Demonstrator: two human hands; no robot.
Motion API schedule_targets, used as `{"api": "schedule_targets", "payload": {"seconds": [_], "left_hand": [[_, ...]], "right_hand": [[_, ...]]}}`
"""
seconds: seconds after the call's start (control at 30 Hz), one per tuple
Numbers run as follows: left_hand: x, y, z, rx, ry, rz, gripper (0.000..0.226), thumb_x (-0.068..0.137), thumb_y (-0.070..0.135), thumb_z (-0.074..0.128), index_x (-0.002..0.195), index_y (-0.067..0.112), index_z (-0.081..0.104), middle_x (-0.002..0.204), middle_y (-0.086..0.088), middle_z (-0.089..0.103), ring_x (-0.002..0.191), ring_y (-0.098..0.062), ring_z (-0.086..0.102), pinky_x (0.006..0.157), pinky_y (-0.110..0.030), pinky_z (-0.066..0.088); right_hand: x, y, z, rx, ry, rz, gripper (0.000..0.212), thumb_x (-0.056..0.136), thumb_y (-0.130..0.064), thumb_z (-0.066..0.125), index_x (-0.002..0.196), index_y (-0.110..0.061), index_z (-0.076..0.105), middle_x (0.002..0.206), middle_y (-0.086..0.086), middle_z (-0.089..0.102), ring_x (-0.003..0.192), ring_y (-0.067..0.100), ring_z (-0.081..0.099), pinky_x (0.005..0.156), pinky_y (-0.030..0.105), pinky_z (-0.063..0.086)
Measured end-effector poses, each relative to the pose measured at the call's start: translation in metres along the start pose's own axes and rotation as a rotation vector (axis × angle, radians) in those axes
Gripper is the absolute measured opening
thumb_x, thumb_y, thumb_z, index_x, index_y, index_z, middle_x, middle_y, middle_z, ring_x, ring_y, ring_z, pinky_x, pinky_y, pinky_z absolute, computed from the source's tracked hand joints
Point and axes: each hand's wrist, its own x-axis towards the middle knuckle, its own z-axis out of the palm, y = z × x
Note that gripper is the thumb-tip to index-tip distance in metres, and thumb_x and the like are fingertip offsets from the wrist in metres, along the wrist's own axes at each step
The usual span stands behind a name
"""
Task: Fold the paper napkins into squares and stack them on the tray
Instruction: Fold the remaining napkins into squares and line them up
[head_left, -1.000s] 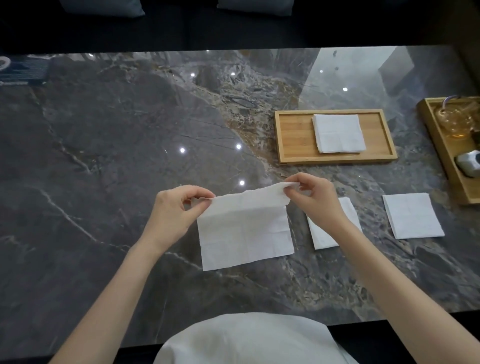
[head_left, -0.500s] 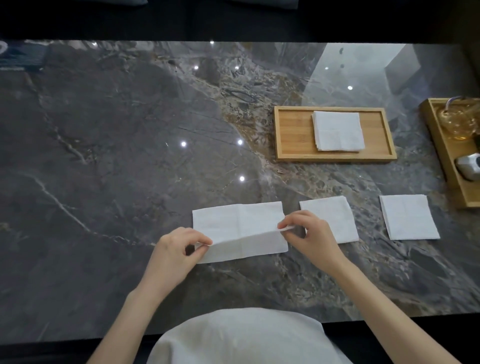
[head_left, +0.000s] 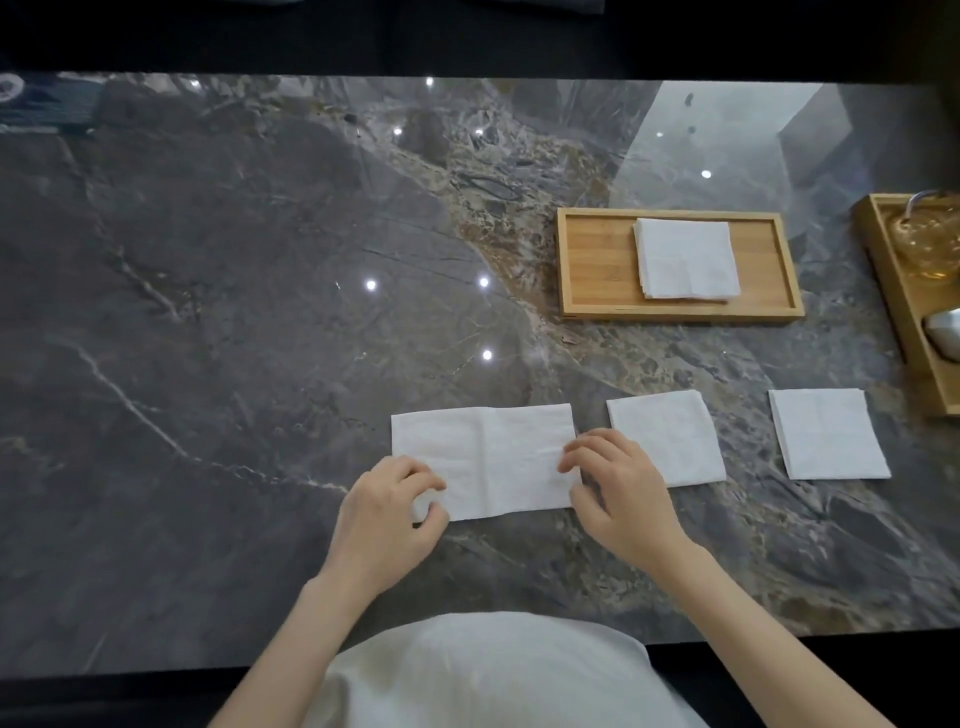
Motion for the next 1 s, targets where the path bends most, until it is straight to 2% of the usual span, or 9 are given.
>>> {"api": "schedule_targets", "payload": {"seconds": [0.13, 0.27, 0.33, 0.43, 0.57, 0.77, 0.87, 0.93, 1.0], "left_hand": [[0.014, 0.011, 0.025, 0.052, 0.133, 0.084, 0.033, 0.085, 0.024, 0.041, 0.104, 0.01, 0.064, 0.11, -0.008, 0.065, 0.105, -0.016, 0.052, 0.087, -0.031, 0.042], [0.026, 0.012, 0.046, 0.158, 0.028, 0.125, 0.045, 0.089, 0.022, 0.035, 0.13, 0.007, 0.044, 0.138, -0.01, 0.048, 0.129, -0.016, 0.028, 0.105, -0.034, 0.022], [0.026, 0.011, 0.055, 0.222, -0.028, 0.11, 0.049, 0.091, 0.023, 0.031, 0.137, 0.007, 0.03, 0.145, -0.008, 0.036, 0.135, -0.016, 0.019, 0.11, -0.034, 0.01], [0.024, 0.007, 0.061, 0.314, -0.076, 0.078, 0.05, 0.093, 0.028, 0.023, 0.139, 0.008, 0.022, 0.147, -0.007, 0.029, 0.136, -0.016, 0.015, 0.11, -0.033, 0.001], [0.024, 0.002, 0.061, 0.342, -0.063, 0.04, 0.055, 0.096, 0.037, 0.004, 0.14, 0.011, 0.022, 0.148, -0.003, 0.021, 0.136, -0.015, 0.013, 0.109, -0.036, 0.0], [0.014, -0.015, 0.051, 0.385, -0.001, -0.039, 0.055, 0.09, 0.033, 0.024, 0.141, 0.01, 0.021, 0.149, -0.008, 0.026, 0.136, -0.019, 0.014, 0.109, -0.043, 0.009], [0.009, -0.023, 0.045, 0.418, -0.015, -0.074, 0.055, 0.093, 0.037, 0.017, 0.141, 0.01, 0.018, 0.15, -0.006, 0.02, 0.137, -0.017, 0.012, 0.108, -0.049, 0.015], [0.007, -0.026, 0.041, 0.45, -0.02, -0.073, 0.055, 0.094, 0.038, 0.015, 0.14, 0.009, 0.021, 0.149, -0.006, 0.023, 0.136, -0.018, 0.016, 0.105, -0.052, 0.017], [0.006, -0.025, 0.037, 0.447, 0.002, -0.05, 0.051, 0.092, 0.03, 0.024, 0.137, 0.006, 0.031, 0.145, -0.01, 0.034, 0.135, -0.022, 0.026, 0.105, -0.051, 0.021]], "right_hand": [[0.013, -0.028, 0.023, -0.146, 0.12, 0.01, 0.034, 0.081, -0.015, 0.039, 0.097, -0.008, 0.069, 0.104, 0.007, 0.07, 0.103, 0.026, 0.061, 0.086, 0.038, 0.05], [0.021, -0.049, 0.054, -0.26, -0.004, 0.027, 0.045, 0.089, -0.022, 0.034, 0.127, -0.01, 0.054, 0.133, 0.009, 0.056, 0.126, 0.025, 0.049, 0.102, 0.045, 0.04], [0.021, -0.051, 0.066, -0.302, -0.049, 0.043, 0.047, 0.091, -0.024, 0.031, 0.133, -0.011, 0.048, 0.14, 0.007, 0.049, 0.131, 0.023, 0.042, 0.11, 0.043, 0.028], [0.02, -0.046, 0.075, -0.336, -0.09, 0.058, 0.048, 0.091, -0.025, 0.031, 0.135, -0.01, 0.045, 0.142, 0.008, 0.046, 0.132, 0.023, 0.04, 0.109, 0.043, 0.016], [0.015, -0.03, 0.072, -0.378, -0.113, 0.051, 0.05, 0.093, -0.032, 0.031, 0.137, -0.012, 0.042, 0.144, 0.006, 0.044, 0.133, 0.021, 0.039, 0.11, 0.045, 0.011], [0.008, -0.004, 0.055, -0.396, -0.096, 0.114, 0.053, 0.097, -0.037, 0.022, 0.142, -0.012, 0.032, 0.149, 0.004, 0.035, 0.138, 0.017, 0.028, 0.111, 0.04, 0.0], [0.005, 0.008, 0.05, -0.394, -0.073, 0.139, 0.054, 0.099, -0.038, 0.013, 0.143, -0.012, 0.03, 0.15, 0.004, 0.033, 0.138, 0.017, 0.027, 0.112, 0.041, 0.004], [0.003, 0.01, 0.048, -0.397, -0.022, 0.17, 0.052, 0.098, -0.033, 0.019, 0.142, -0.01, 0.034, 0.148, 0.007, 0.037, 0.137, 0.021, 0.032, 0.112, 0.043, 0.008], [0.001, 0.007, 0.048, -0.392, 0.052, 0.183, 0.05, 0.096, -0.028, 0.025, 0.139, -0.007, 0.039, 0.145, 0.009, 0.041, 0.135, 0.023, 0.036, 0.111, 0.044, 0.011]]}}
